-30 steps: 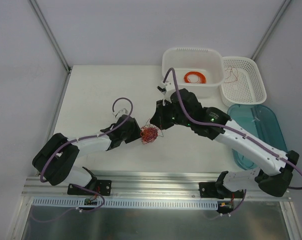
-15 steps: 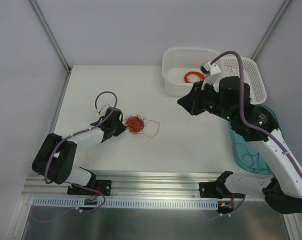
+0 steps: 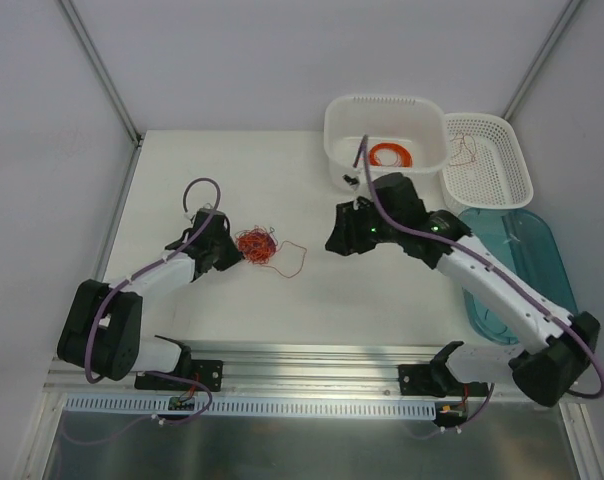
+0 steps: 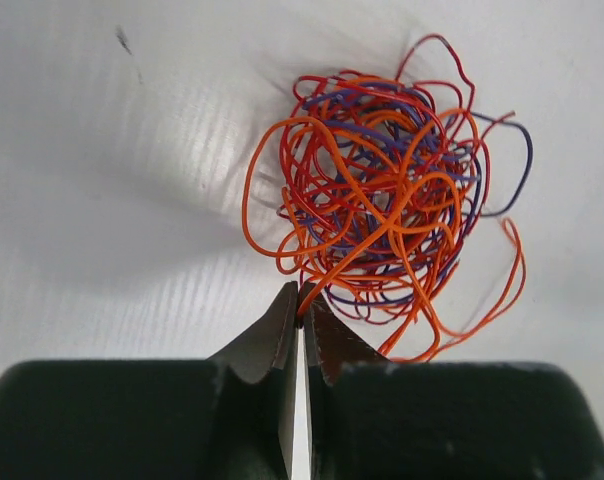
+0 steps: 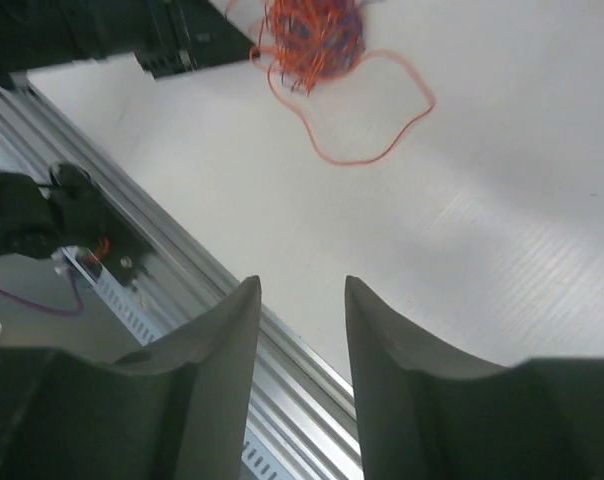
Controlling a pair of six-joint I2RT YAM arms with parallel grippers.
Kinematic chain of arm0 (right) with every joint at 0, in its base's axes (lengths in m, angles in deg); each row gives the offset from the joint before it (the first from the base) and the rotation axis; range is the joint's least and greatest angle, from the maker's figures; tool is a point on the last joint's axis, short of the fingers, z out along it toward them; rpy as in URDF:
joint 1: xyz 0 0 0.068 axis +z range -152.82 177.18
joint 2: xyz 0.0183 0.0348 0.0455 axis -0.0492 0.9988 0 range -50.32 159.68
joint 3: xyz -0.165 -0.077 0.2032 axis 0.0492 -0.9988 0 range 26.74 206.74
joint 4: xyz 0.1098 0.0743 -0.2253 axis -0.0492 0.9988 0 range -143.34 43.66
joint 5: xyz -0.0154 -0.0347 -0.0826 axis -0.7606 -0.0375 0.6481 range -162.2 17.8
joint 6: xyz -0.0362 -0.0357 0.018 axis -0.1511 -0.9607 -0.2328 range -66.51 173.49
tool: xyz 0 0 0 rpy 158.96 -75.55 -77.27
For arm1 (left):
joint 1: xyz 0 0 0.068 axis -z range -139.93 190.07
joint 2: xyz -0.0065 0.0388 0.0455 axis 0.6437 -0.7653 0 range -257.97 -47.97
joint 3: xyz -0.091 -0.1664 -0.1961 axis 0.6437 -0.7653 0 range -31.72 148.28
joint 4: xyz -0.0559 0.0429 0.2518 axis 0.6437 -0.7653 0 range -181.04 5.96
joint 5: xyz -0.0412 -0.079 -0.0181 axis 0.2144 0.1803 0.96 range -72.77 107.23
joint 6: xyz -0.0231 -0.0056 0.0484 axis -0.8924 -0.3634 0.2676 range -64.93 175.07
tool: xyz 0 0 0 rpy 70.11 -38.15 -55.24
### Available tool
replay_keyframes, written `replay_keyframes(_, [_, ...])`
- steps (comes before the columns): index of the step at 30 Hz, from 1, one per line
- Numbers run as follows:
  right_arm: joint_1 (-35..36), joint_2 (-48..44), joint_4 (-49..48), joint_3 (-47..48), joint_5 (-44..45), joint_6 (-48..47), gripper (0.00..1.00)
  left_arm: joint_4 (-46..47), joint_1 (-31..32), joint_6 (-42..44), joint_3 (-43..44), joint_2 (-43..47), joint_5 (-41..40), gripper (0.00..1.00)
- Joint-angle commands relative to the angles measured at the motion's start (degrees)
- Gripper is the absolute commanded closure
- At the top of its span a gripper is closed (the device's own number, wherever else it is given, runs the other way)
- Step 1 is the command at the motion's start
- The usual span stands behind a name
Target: Untangle the cables
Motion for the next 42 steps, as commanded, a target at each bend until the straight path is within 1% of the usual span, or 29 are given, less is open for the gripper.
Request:
replay_keyframes(1, [5.1, 5.9, -12.4, -4.6, -6.1, -0.7, 0.56, -0.6, 0.3, 3.2, -0.6, 3.0, 7.6, 0.98])
replay_keyframes(2, [6.4, 7.6, -14.1, -5.6, -6.4, -1.5, 0.53, -0.6, 0.4, 3.2, -1.7, 3.3, 8.2, 0.98])
replay_keyframes(3, [8.5, 11.3, -15.5, -6.1, -6.8, -3.3, 0.48, -0.6, 0.7, 3.2, -2.1, 3.9, 8.6, 0.98])
replay_keyframes(5, [9.6, 14.5, -20.7, -6.9, -8.1, -4.2, 0.42, -0.6, 0.8, 3.2, -3.2, 4.6, 9.0, 0.98])
replay_keyframes(6, [10.3, 17.8, -22.4, -7.6, -8.1, -6.1, 0.39, -0.6, 0.8, 3.2, -3.5, 5.2, 9.2, 0.98])
replay_keyframes(8, [10.6, 21.1, -25.7, -7.4, -8.8, -7.5, 0.38, -0.6, 0.9, 3.3, -4.1, 5.7, 9.8, 0.98])
replay_keyframes(9, [10.8, 22.8, -26.3, -6.3, -9.2, -8.2, 0.36, -0.6, 0.9, 3.5, -4.3, 6.2, 9.9, 0.98])
replay_keyframes(13, [11.1, 31.8, -27.6, -2.0, -10.6, -12.3, 0.34, -0.7, 0.9, 4.3, -4.6, 6.8, 10.0, 0.98])
replay_keyframes(16, [11.3, 35.7, -28.1, 1.2, -11.3, -13.4, 0.33, -0.6, 0.9, 4.4, -4.4, 6.6, 10.7, 0.98])
replay_keyframes(17, [11.2, 38.3, -28.0, 2.3, -11.5, -13.6, 0.33, -0.7, 0.8, 4.5, -4.4, 6.5, 10.8, 0.98])
replay_keyframes(23, [11.6, 44.2, -27.1, 5.9, -12.1, -14.5, 0.32, -0.7, 0.9, 4.9, -4.7, 6.8, 10.1, 0.98])
replay_keyframes(26, [11.6, 44.9, -26.7, 4.9, -12.8, -14.5, 0.34, -0.8, 0.9, 5.0, -5.0, 7.0, 8.8, 0.98])
replay_keyframes(29, [11.7, 44.5, -26.2, 3.6, -12.6, -14.8, 0.41, -0.8, 0.8, 5.0, -4.7, 6.2, 8.1, 0.98])
replay_keyframes(30, [11.7, 44.3, -25.8, 2.8, -12.7, -15.0, 0.54, -0.8, 0.8, 5.1, -4.4, 6.0, 8.0, 0.98])
replay_keyframes(31, [11.6, 43.6, -25.5, 2.4, -12.8, -15.0, 0.64, -0.8, 0.8, 5.2, -4.0, 5.7, 7.7, 0.98])
replay_keyframes(32, [11.7, 43.0, -25.5, 1.9, -12.8, -14.9, 0.82, -0.8, 0.8, 5.2, -3.8, 5.2, 7.2, 0.98])
replay_keyframes(33, [11.7, 42.2, -25.5, 0.5, -12.8, -14.7, 0.91, -0.9, 0.7, 5.2, -3.6, 4.9, 6.9, 0.98])
replay_keyframes(34, [11.7, 39.7, -25.1, 0.0, -12.5, -14.7, 0.98, -1.0, 0.6, 5.1, -3.3, 4.7, 6.0, 0.98])
replay_keyframes(36, [11.7, 36.3, -23.6, -1.1, -12.0, -14.9, 0.99, -1.4, 0.5, 5.0, -2.8, 4.0, 4.9, 0.99])
replay_keyframes(38, [11.5, 30.4, -21.1, -1.8, -10.9, -16.1, 0.99, -2.3, 0.0, 4.7, -2.1, 3.1, 2.9, 1.00])
replay_keyframes(40, [11.4, 26.1, -16.6, -1.8, -9.3, -17.9, 0.99, -3.8, -0.3, 4.4, -1.3, 2.4, 2.7, 1.00])
replay_keyframes(41, [11.1, 20.8, -15.1, -1.8, -8.6, -18.4, 0.99, -4.1, -0.8, 4.3, -1.1, 1.8, 0.7, 1.00])
replay_keyframes(42, [10.9, 18.3, -11.8, -1.4, -7.1, -18.9, 0.99, -4.8, -1.0, 4.3, -0.8, 1.7, 0.4, 1.00])
